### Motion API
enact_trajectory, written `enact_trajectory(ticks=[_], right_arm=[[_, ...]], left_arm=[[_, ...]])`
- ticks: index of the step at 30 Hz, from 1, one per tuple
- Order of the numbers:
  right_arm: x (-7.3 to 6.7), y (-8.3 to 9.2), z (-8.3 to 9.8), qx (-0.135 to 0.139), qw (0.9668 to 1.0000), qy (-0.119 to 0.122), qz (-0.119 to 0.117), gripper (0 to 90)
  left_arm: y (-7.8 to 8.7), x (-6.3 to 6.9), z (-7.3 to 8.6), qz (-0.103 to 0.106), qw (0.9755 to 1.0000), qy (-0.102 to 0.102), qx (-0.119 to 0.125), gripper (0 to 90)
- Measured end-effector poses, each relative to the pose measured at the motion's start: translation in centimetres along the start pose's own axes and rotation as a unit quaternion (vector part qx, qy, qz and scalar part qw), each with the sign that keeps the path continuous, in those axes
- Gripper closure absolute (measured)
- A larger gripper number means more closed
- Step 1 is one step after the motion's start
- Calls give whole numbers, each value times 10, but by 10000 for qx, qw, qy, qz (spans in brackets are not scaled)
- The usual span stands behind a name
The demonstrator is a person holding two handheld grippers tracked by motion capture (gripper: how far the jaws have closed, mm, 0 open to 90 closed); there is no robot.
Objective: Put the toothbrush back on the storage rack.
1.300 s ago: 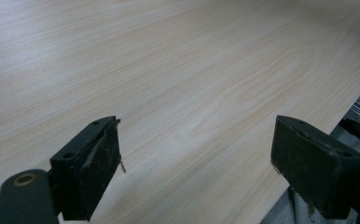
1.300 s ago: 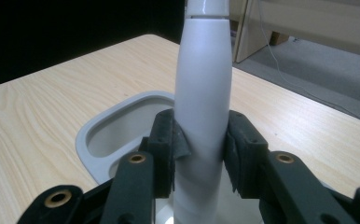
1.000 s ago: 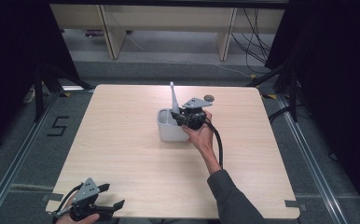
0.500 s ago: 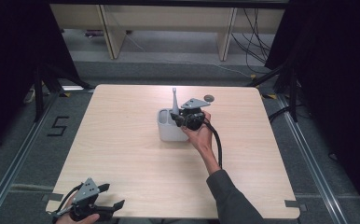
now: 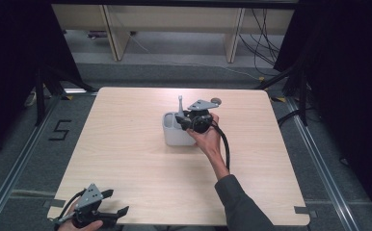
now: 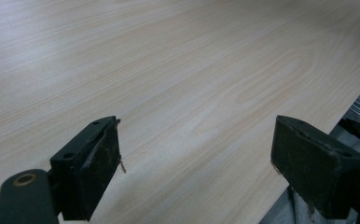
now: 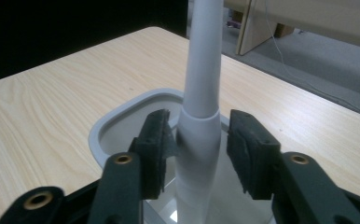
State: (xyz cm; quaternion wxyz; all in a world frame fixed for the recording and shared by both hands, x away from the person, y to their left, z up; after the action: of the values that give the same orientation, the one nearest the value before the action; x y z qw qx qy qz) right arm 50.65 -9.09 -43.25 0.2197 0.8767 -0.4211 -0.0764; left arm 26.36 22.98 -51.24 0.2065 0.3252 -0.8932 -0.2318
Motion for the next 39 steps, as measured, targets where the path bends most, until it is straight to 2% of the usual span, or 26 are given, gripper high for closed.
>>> enact_trajectory(ticks=[1, 2, 6, 7, 8, 9, 11, 12, 14, 17, 18, 20, 22, 24, 26, 30, 31, 34, 35, 38, 39], right_arm=[[-1, 2, 0, -57, 9999, -143, -8, 513], [-1, 3, 0, -55, 9998, -168, -11, 486], [-1, 6, -3, 87, 9998, -167, -86, 424], [-2, 8, -3, 68, 9998, -191, -37, 412], [0, 8, -4, 145, 9999, -53, -69, 404], [-2, 10, -4, 85, 9997, -216, -62, 400], [-1, 11, -5, 153, 9997, -169, -47, 385], [-1, 12, -5, 147, 9997, -203, -83, 381], [1, 12, -6, 227, 9996, -58, -124, 372], [1, 16, -7, 214, 9997, -94, -106, 363], [1, 18, -7, 165, 9996, -206, -97, 360], [2, 19, -7, 207, 9996, -166, -97, 356], [2, 22, -7, 168, 9995, -247, -76, 353], [4, 24, -7, 242, 9996, -139, -58, 345], [3, 27, -7, 210, 9994, -275, -73, 341], [4, 33, -8, 303, 9993, -212, -31, 329], [4, 35, -8, 257, 9992, -288, -61, 327], [5, 38, -8, 302, 9991, -264, -99, 311], [4, 40, -8, 242, 9992, -320, -48, 311], [5, 44, -7, 285, 9994, -210, -58, 311], [4, 44, -7, 305, 9991, -283, -96, 311]], left_arm=[[0, 0, 0, -1, 10000, -3, -1, 149], [0, 0, 0, -15, 10000, 3, -17, 149], [0, 0, 0, -13, 10000, 2, -22, 149], [0, 0, 0, -11, 10000, 1, -24, 149], [0, 0, 0, -11, 10000, 4, -23, 149], [0, 0, 0, -9, 10000, 21, -18, 149], [0, 1, 0, -10, 10000, 20, -19, 149], [0, 0, 0, -11, 10000, 14, -17, 149], [0, 0, 0, -13, 10000, 7, -25, 149], [0, 0, 0, -10, 10000, 23, -28, 149], [0, 0, 0, -8, 10000, 24, -26, 149], [0, 0, 0, -14, 10000, 21, -39, 149], [0, 0, 0, -15, 10000, 32, -18, 149], [0, 0, 0, -7, 10000, 31, -14, 149], [0, 0, 0, -19, 10000, 17, -34, 149], [0, -1, 0, -43, 10000, -10, -66, 149], [0, 0, 0, -23, 10000, 20, -30, 149], [0, 0, 0, -26, 10000, 22, -27, 149], [0, 0, 0, -26, 10000, 23, -26, 149], [0, 0, 0, -26, 10000, 16, -23, 149], [0, 0, 0, -24, 10000, 19, -24, 149]])
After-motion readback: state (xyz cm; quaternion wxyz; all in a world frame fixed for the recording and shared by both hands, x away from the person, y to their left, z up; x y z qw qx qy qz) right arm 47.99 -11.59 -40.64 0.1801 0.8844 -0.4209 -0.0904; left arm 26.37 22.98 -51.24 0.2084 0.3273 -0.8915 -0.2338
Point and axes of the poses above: each handheld gripper's, and its own axes: y roughly backward along the jaws, z roughly out of its underside, x roughly to its right, the point moved 1 cm from there along -y, roughly forward along the jaws, and after that the axes turned 6 degrees about z, right-handed, at the moved point
